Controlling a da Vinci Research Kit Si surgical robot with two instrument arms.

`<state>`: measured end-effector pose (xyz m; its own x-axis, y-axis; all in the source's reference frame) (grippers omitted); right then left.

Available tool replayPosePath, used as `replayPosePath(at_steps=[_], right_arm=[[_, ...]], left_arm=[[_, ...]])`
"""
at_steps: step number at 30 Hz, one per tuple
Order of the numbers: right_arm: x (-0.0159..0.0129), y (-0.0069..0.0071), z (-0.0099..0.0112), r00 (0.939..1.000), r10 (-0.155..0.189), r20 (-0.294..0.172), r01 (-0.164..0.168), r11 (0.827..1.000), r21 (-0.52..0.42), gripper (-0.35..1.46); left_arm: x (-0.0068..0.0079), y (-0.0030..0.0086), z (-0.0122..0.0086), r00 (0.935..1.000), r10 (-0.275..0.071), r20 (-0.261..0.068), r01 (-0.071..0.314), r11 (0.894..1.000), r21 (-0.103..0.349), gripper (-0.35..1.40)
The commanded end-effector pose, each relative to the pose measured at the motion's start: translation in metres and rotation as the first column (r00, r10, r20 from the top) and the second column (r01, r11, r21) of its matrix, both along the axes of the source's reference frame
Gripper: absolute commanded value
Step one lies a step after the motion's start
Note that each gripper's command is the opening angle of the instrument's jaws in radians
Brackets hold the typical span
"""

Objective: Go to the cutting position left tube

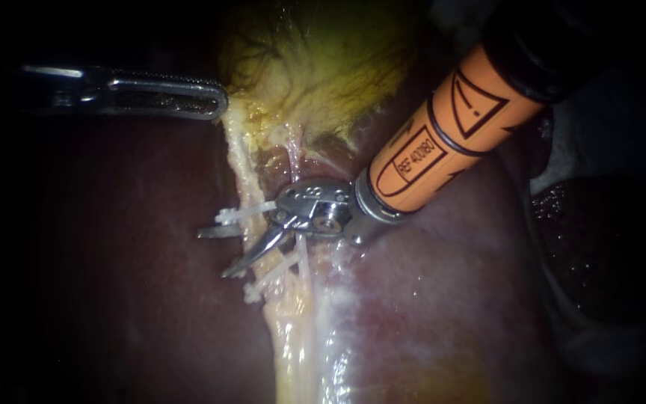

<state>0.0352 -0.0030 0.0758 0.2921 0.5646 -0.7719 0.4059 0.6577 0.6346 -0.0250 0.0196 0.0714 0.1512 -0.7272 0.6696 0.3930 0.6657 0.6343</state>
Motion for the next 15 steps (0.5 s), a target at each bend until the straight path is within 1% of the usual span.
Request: replayPosePath(at_steps=[1,4,6,12,15], right_arm=[[0.0,0.0,-0.0005,1.0,0.003,-0.004,-0.003,1.0,0.006,1.0],[0.0002,0.0002,-0.0018,0.9998,0.009,-0.015,-0.009,1.0,0.018,0.99],[0.0003,0.0006,-0.0028,0.9998,0.013,-0.018,-0.012,1.0,0.026,0.99],[0.0003,0.0024,-0.0063,0.9995,0.024,-0.02,-0.023,0.998,0.05,0.99],[0.0003,0.003,-0.0076,0.9994,0.027,-0.023,-0.026,0.998,0.06,1.02]], left_arm=[[0.0,0.0,-0.0001,1.0,0.0,0.0,0.0,1.0,0.0,-0.35],[0.0,0.0,-0.0001,1.0,0.0,0.0,0.0,1.0,0.0,-0.35],[0.0,0.0,-0.0001,1.0,0.0,0.0,0.0,1.0,0.0,-0.35],[0.0,0.0,-0.0001,1.0,0.0,0.0,0.0,1.0,0.001,-0.35],[0.0,0.0,-0.0001,1.0,0.0,0.0,0.0,1.0,0.001,-0.35]])
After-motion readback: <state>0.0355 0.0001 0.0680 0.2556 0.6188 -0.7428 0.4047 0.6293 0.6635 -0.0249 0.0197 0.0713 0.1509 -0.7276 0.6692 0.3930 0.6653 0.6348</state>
